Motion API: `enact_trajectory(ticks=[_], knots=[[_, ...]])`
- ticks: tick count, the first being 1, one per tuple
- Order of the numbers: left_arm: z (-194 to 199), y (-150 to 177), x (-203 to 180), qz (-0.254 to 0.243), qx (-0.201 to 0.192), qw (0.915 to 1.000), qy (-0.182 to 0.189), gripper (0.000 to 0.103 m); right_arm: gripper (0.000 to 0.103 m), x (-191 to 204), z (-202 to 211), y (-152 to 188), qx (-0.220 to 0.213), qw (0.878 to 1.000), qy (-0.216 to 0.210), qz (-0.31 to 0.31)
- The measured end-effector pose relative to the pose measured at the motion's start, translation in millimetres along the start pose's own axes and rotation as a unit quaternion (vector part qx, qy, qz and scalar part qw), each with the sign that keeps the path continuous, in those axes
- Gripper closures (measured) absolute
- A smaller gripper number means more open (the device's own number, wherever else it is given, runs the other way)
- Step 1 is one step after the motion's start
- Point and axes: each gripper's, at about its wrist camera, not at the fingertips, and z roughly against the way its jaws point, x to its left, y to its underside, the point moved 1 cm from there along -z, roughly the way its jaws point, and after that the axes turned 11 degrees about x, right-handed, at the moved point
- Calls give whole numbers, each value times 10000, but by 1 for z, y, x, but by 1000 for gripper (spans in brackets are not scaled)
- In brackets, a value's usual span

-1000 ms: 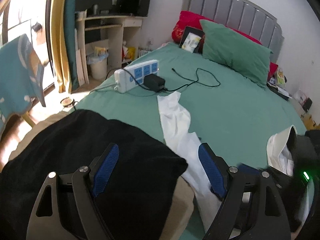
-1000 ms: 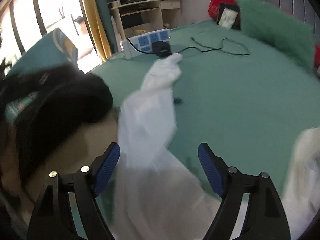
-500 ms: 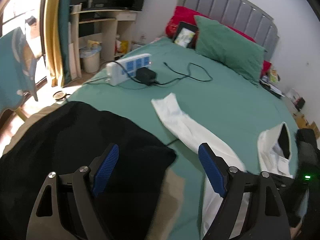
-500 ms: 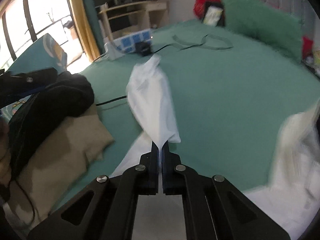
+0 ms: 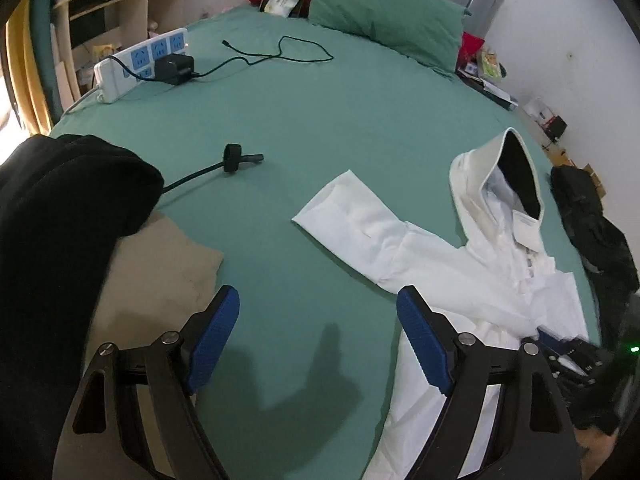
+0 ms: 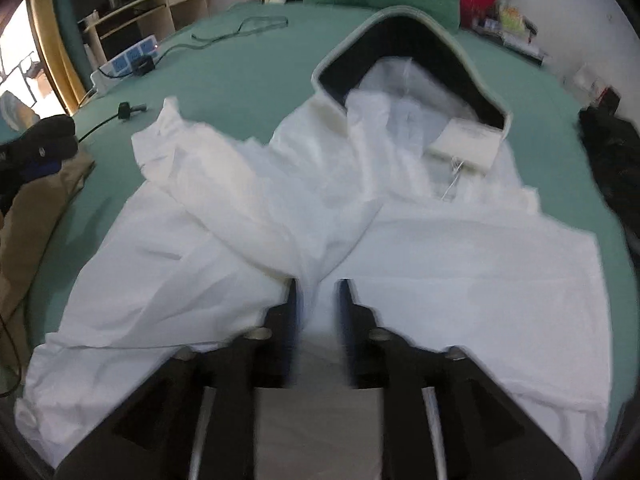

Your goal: Fold large clothes

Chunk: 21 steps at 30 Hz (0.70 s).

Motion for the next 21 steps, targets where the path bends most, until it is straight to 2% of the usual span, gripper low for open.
enact_trajectory(ticks=[1,2,4,7,8,11,14,15,17,18,21], knots=[[2,-1,2,19,-39,10000,-13,18,45,7,7,-7,-196,9997,71,110],[5,-3,4,61,-99,9999,-19,19,38,5,15,-3,-350,9991,100,206],[10,-7,9,151,-184,9997,-16,19,37,30,28,-19,-779,9952,86,587],[15,-15,20,288,-296,9991,-125,19,37,76,22,-45,-959,9869,-190,1281],[16,-17,26,334,-296,9989,-160,19,37,86,17,-51,-940,9852,-287,1404],[13,-18,38,478,-211,9984,-194,19,37,122,-17,-71,-498,9805,-595,1805],[12,-18,46,531,-169,9982,-209,19,38,142,-46,-83,-220,9777,-490,2028],[13,-18,46,521,-175,9983,-199,19,42,144,-51,-86,-222,9774,-493,2042],[14,-19,46,519,-176,9983,-176,19,91,140,-56,-89,-172,9772,-605,2029],[14,-19,46,509,-178,9984,-179,19,99,134,-54,-90,-207,9785,-565,1975],[12,-18,42,456,-157,9985,-242,19,99,113,-33,-94,-500,9814,-444,1798]])
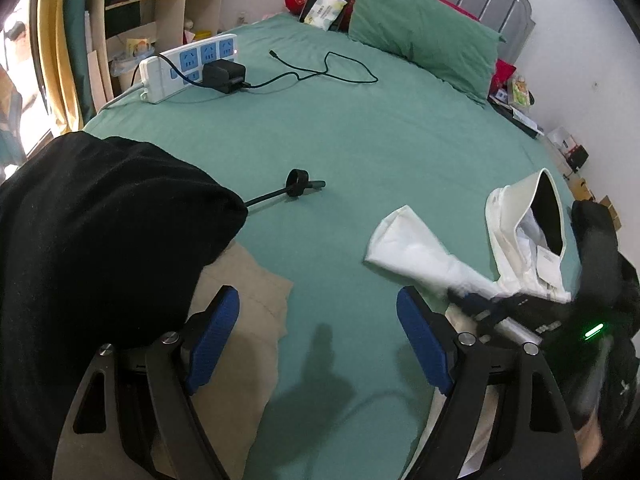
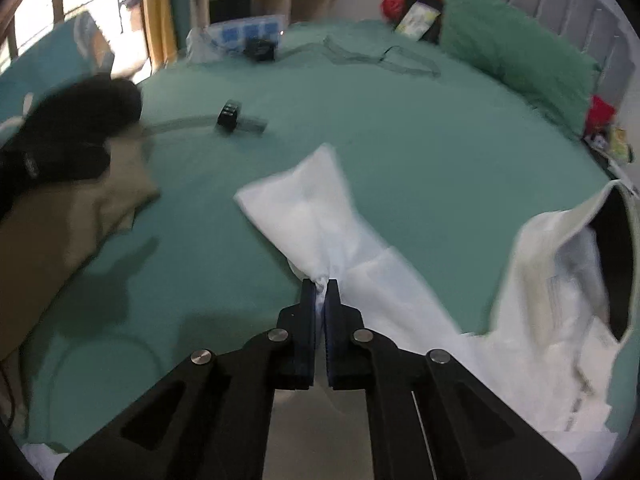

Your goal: Fold large clothes

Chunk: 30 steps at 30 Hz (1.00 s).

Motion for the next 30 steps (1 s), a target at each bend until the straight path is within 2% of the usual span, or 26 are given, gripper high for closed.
enact_trajectory(ticks=[6,11,16,19,22,24,26,27,28,29,30], knots=[[-4,3,-21,-147,64,9998,69,19,99,-58,76,10,-785,9955,156,-511],[-7,12,-56,-461,83,9987,200,19,99,-109,130,36,-1264,9857,156,-1103],[-21,25,-98,-781,296,9954,468,19,99,-164,158,96,-1622,9655,88,-2035],[-40,37,-120,-1093,476,9923,331,18,99,-190,151,139,-1451,9517,71,-2705],[-57,49,-134,-1335,653,9888,157,19,99,-218,129,199,-1183,9281,-96,-3530],[-65,56,-140,-1464,688,9868,71,27,98,-227,116,230,-1048,9144,-246,-3903],[-73,63,-145,-1643,798,9831,79,55,98,-236,107,263,-927,8968,-431,-4304],[-74,65,-146,-1707,790,9821,56,59,97,-239,102,279,-831,8862,-536,-4526],[-73,66,-147,-1760,696,9819,31,63,95,-244,102,287,-777,8817,-581,-4618],[-72,66,-146,-1789,648,9817,20,78,91,-244,100,295,-676,8787,-587,-4689],[-73,65,-145,-1807,619,9816,-13,88,88,-244,98,302,-548,8775,-555,-4732]])
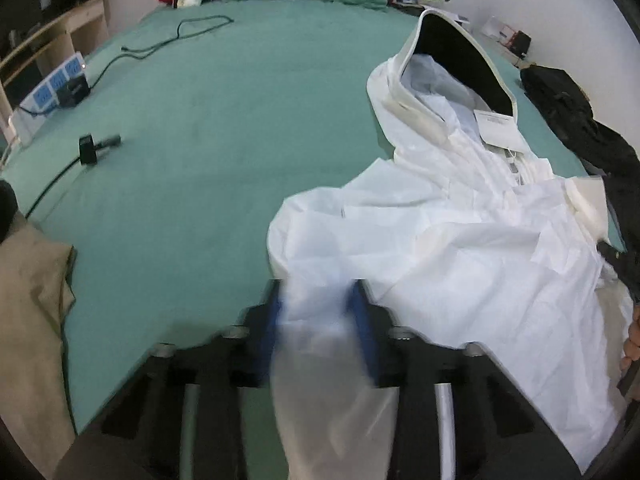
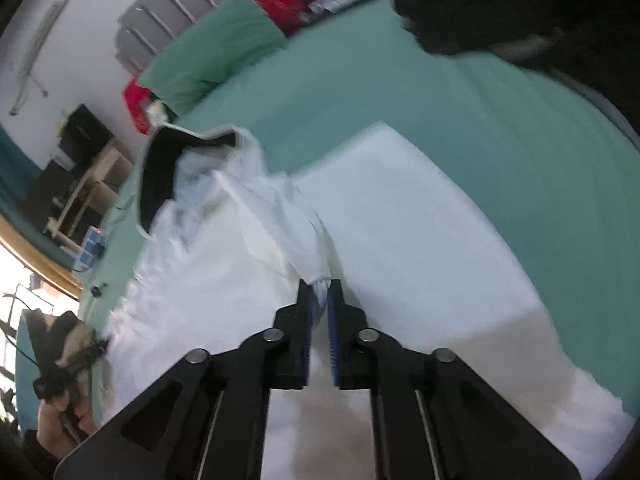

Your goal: Fold large clothes

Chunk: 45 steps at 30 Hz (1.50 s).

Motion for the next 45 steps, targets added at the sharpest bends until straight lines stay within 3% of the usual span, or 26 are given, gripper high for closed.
enact_trajectory(ticks=[1,4,6,8,10,12,13,14,15,17,20,22,24,26,27,28,29,31,35,38,41,45], knots=[[1,-1,4,61,-27,10000,7,95,84,-4,0,2,26,10000,28,-22],[10,-4,18,385,-229,9989,139,99,71,-8,9,-3,-112,9999,21,6],[19,-6,27,505,-433,9977,116,100,57,-9,12,-11,-256,9996,58,96],[27,-10,33,571,-632,9963,120,100,36,-3,11,-23,-334,9992,9,212],[29,-15,38,607,-721,9955,74,100,34,6,-3,-36,-159,9985,-274,452],[25,-18,42,614,-657,9959,66,100,39,10,-18,-41,14,9977,-253,627],[22,-18,45,646,-619,9960,66,100,74,14,-25,-43,66,9970,-123,762],[19,-19,50,704,-588,9958,69,100,99,16,-30,-43,140,9961,26,868],[19,-18,54,767,-588,9953,94,100,99,21,-31,-44,154,9950,257,954],[23,-19,60,896,-674,9935,204,100,99,23,-15,-44,-175,9943,235,1026],[34,-23,59,832,-931,9922,38,100,100,26,5,-44,-511,9915,377,1134],[27,-25,58,753,-771,9941,-111,100,99,20,-1,-45,-317,9917,599,1097],[15,-24,62,844,-484,9952,-62,100,98,4,-18,-44,151,9933,707,907],[8,-23,71,1101,-265,9935,65,99,90,-10,-22,-42,336,9948,710,649],[10,-23,73,1180,-267,9926,136,98,84,-11,-16,-41,222,9946,775,648],[14,-23,76,1217,-333,9918,190,86,67,-9,-11,-41,134,9926,970,712],[18,-24,76,1218,-402,9916,185,65,47,-2,-3,-43,-44,9882,1277,847],[32,-25,77,1186,-678,9905,159,44,35,15,10,-49,-387,9822,1439,1143],[49,-28,76,1064,-895,9900,219,44,33,68,14,-69,-742,9585,1755,2120],[50,-29,80,1140,-906,9891,230,44,33,101,-2,-87,-696,9447,1783,2662],[44,-31,91,1358,-808,9870,282,44,33,126,-32,-112,-588,9395,1658,2940],[35,-32,105,1577,-761,9845,61,44,33,151,-73,-139,-314,9354,1501,3185]])
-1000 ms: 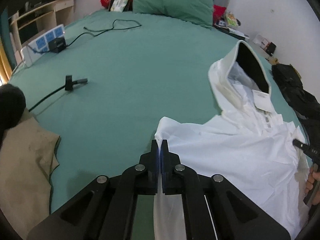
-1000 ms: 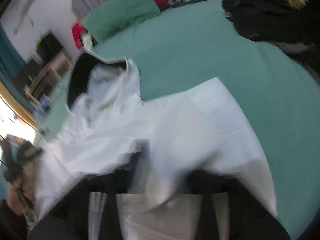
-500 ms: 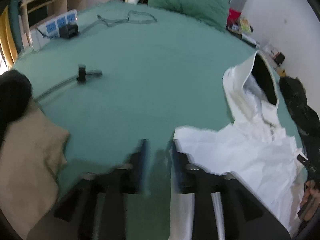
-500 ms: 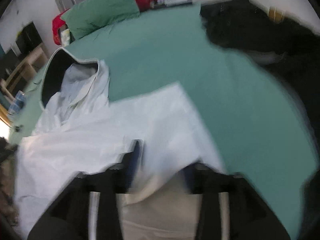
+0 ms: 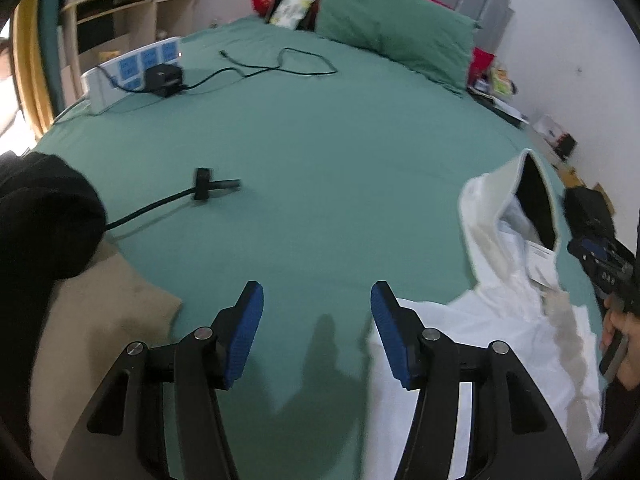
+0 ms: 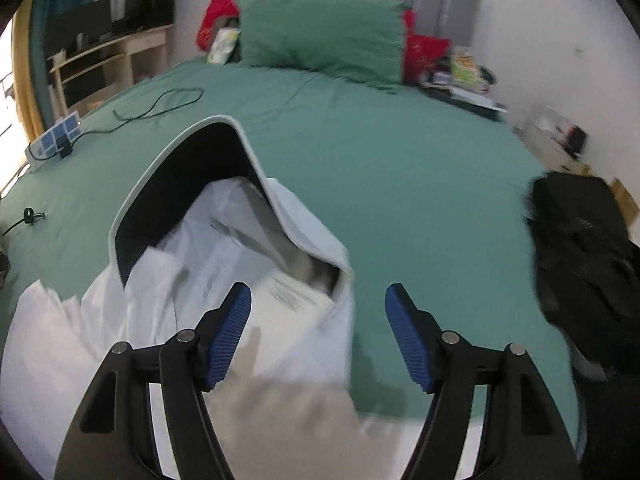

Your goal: Fold large clothes

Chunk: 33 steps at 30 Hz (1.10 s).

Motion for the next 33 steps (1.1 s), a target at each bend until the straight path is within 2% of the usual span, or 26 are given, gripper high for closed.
enact_trajectory(ticks=[4,5,6,7,10,14,17,21,24,26,30,33], knots=[[-8,-3,12,112,12,9996,-265,44,34,16,-30,-28,43,9994,-1,342],[-9,-4,13,124,15,9995,-279,44,42,20,-35,-33,31,9990,14,444],[-10,-4,15,135,19,9994,-304,44,58,25,-39,-37,5,9984,53,568],[-11,-4,16,137,23,9994,-324,44,102,29,-42,-39,19,9973,30,733],[-11,-3,13,77,42,9994,-327,44,100,37,-40,-34,19,9934,61,1143],[-8,-1,6,-47,19,9995,-310,44,100,45,-23,-5,-26,9818,368,1864],[-6,2,-1,-133,29,9996,-263,44,100,50,-8,30,-64,9651,727,2514],[-4,8,-11,-262,59,9994,-224,44,100,58,-2,82,91,9390,959,3300],[-2,11,-16,-307,83,9993,-196,44,99,54,-1,108,184,9310,912,3528],[0,12,-18,-333,73,9992,-195,44,92,48,2,113,244,9328,798,3507],[-1,11,-20,-338,95,9992,-177,44,82,29,14,101,526,9474,281,3146],[-3,6,-23,-364,52,9991,-189,44,57,15,28,87,764,9605,-264,2664]])
